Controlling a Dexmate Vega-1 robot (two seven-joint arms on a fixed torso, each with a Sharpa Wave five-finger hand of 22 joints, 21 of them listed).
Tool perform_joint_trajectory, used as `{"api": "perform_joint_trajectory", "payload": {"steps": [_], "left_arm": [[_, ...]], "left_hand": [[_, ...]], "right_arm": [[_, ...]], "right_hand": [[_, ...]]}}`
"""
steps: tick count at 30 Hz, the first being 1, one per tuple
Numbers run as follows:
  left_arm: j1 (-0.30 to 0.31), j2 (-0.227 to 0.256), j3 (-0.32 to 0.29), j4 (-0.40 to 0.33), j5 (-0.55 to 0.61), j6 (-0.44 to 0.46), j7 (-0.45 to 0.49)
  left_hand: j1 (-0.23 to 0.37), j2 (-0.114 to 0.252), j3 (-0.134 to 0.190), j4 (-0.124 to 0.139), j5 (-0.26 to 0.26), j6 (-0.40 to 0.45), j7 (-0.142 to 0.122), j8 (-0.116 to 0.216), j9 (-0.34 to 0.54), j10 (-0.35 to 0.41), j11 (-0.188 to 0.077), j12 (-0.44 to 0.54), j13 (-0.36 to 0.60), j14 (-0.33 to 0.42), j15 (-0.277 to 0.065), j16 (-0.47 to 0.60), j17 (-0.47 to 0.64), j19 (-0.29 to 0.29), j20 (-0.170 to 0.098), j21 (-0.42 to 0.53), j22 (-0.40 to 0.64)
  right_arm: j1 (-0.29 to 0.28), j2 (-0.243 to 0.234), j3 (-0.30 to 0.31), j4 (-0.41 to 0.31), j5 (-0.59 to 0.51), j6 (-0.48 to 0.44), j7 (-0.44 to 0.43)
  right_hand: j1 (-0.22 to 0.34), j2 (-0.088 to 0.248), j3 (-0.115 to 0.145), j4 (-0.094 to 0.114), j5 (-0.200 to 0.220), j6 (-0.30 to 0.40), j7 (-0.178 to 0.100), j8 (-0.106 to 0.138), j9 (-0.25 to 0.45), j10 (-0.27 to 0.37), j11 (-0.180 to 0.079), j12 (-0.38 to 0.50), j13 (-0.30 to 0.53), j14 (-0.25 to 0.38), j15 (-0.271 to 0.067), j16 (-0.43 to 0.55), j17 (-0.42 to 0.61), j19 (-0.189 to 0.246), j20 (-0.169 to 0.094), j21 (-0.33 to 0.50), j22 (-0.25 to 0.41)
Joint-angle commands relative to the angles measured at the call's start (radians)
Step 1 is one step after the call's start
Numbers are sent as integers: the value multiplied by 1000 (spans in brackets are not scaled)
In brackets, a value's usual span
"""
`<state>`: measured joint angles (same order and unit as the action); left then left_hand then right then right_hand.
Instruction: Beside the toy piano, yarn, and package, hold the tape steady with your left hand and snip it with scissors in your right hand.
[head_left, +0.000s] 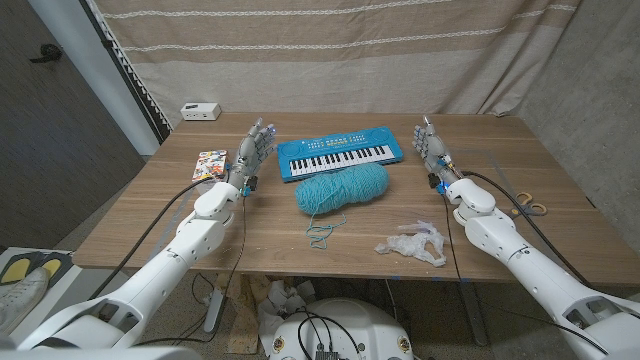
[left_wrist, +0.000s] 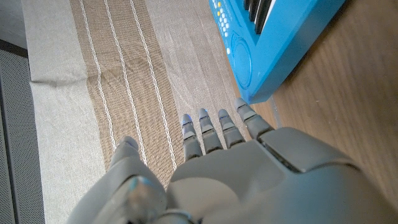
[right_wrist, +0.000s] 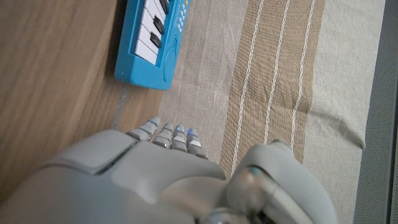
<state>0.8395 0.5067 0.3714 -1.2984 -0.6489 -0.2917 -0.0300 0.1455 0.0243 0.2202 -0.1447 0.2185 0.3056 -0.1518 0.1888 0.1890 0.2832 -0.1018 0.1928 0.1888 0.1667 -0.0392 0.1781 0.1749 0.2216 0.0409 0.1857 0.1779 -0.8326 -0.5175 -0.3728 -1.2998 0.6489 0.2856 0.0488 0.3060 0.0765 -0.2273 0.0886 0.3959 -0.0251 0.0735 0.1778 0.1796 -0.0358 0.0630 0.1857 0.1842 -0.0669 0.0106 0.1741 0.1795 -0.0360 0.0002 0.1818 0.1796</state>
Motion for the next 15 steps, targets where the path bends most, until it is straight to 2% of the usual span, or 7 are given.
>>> {"api": "perform_joint_trajectory", "payload": {"steps": [1, 6, 8, 15], "left_arm": [[9, 1, -1, -8, 9, -13, 10], [14, 4, -3, -14, 9, -11, 16], [18, 16, 1, -31, 36, 5, 51], [17, 4, -5, -10, 21, -21, 31]], "left_hand": [[12, 1, 7, 0, 5, 9, -1, 6, 2, 10, -5, 7, 2, 9, -44, 6, 2, 6, 2, 8, 3], [14, 0, 7, -1, 6, 10, -1, 7, 2, 11, -4, 8, 2, 9, -43, 6, 2, 6, 2, 8, 3], [15, 0, 8, -1, 6, 10, -1, 7, 2, 12, -6, 8, 2, 8, -42, 6, 2, 6, 3, 9, 3], [18, -1, 9, -2, 6, 13, 1, 9, 2, 15, -4, 9, 2, 2, -42, 4, 2, 4, 3, 8, 3]], "right_arm": [[13, -7, -8, 6, 1, -10, 24], [17, -7, -12, 12, -4, -7, 31], [18, -8, -12, 10, -4, -10, 29], [16, -18, -14, -2, -14, -16, 24]], "right_hand": [[10, 3, -5, -1, 7, 0, 7, 7, 5, 3, 10, 9, 3, -7, -3, 6, 3, -9, 4, 4, 2], [12, 5, -4, -2, 8, 0, 8, 8, 5, 4, 11, 10, 3, -6, -3, 7, 3, -10, 4, 5, 2], [13, 6, -3, -2, 9, 0, 8, 9, 5, 3, 10, 10, 3, -6, -3, 7, 3, -10, 4, 5, 2], [18, 10, -1, -5, 10, -1, 8, 10, 5, 6, 10, 13, 3, -9, -2, 7, 3, -13, 3, 5, 2]]}}
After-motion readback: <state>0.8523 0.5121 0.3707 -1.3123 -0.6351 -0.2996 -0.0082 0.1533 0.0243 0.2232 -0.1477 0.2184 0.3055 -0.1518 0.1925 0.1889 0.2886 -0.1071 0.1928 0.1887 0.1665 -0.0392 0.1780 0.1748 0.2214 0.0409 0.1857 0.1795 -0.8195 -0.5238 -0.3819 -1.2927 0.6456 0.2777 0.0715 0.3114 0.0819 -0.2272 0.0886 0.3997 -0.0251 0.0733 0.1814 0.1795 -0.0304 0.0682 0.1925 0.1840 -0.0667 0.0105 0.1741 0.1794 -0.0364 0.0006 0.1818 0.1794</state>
